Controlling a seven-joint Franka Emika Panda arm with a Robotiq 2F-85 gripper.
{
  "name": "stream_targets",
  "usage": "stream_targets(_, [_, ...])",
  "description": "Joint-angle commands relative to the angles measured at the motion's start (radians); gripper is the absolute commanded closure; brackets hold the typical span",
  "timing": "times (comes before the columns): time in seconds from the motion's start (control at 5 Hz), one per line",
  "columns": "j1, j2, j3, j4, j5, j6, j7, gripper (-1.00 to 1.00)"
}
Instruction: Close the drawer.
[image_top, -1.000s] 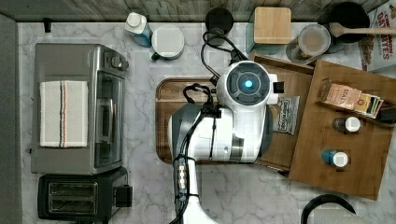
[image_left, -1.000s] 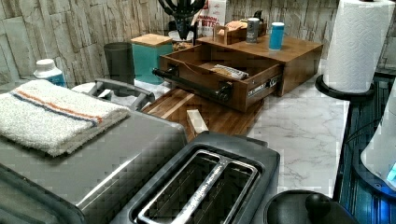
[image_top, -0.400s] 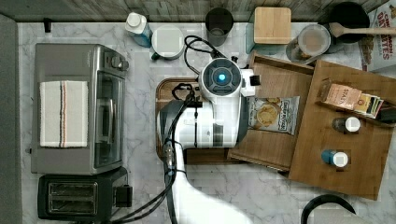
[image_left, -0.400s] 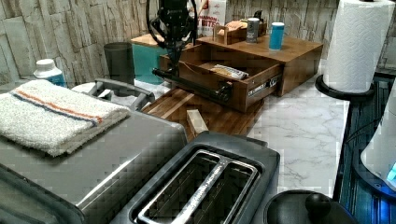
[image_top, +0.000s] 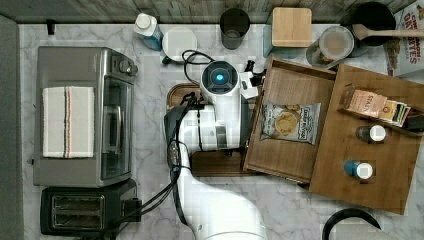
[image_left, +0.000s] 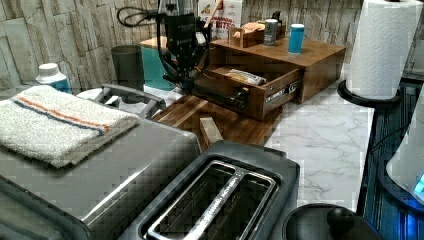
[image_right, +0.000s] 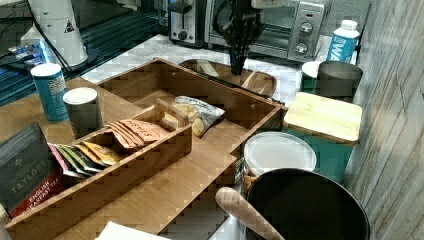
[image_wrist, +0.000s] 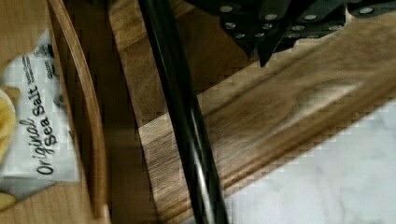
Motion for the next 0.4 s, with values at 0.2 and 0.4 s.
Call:
stream_targets(0.2, [0.008,0.061,-0.014,0.165,-0.075,-0.044,-0.146,1.00])
stream_targets(0.4, [-0.023,0.030,-0.023,0.128,-0.072,-0.031,-0.222,1.00])
